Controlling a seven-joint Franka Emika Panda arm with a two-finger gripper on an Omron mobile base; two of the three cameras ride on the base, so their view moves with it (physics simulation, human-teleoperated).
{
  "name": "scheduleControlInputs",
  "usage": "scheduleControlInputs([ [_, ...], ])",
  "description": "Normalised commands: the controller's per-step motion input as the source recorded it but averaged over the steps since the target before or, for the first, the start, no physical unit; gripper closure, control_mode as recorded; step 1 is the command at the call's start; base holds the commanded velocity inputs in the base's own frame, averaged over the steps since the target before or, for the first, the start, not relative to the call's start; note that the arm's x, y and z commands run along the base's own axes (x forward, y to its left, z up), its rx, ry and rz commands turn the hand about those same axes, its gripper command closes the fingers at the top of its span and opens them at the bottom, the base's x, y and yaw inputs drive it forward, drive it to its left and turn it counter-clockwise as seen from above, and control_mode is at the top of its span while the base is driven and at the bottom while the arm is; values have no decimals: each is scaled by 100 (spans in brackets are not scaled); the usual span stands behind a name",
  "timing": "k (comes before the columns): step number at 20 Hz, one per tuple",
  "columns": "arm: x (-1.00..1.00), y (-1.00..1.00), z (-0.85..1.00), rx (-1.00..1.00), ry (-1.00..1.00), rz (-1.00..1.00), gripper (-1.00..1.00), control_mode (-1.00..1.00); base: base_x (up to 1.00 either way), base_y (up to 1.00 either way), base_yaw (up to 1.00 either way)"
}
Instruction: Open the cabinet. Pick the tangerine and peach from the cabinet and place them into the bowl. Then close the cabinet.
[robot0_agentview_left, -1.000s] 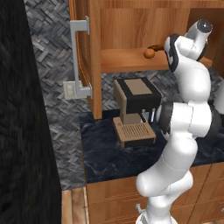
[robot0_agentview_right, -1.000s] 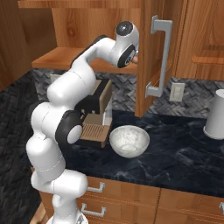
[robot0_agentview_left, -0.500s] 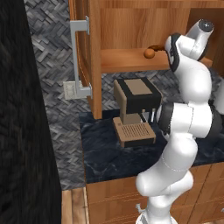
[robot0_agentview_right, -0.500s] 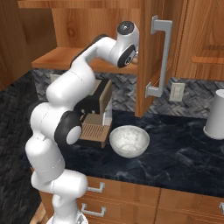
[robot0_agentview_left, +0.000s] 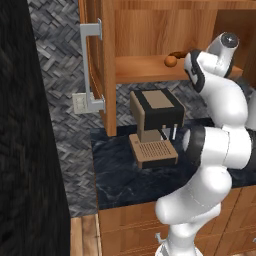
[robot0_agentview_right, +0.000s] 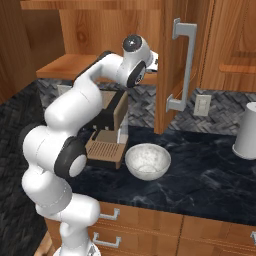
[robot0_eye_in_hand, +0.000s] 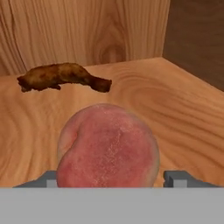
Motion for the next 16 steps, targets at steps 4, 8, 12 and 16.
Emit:
scheduleControlInputs([
  [4, 0, 0, -2, 0, 0, 0, 100, -100, 0, 0, 0],
  [8, -4, 0, 0, 0, -1, 0, 100, -100, 0, 0, 0],
  [12, -61, 0, 27, 0, -11, 0, 100, -100, 0, 0, 0],
  [16, -91, 0, 27, 0, -5, -1, 100, -100, 0, 0, 0],
])
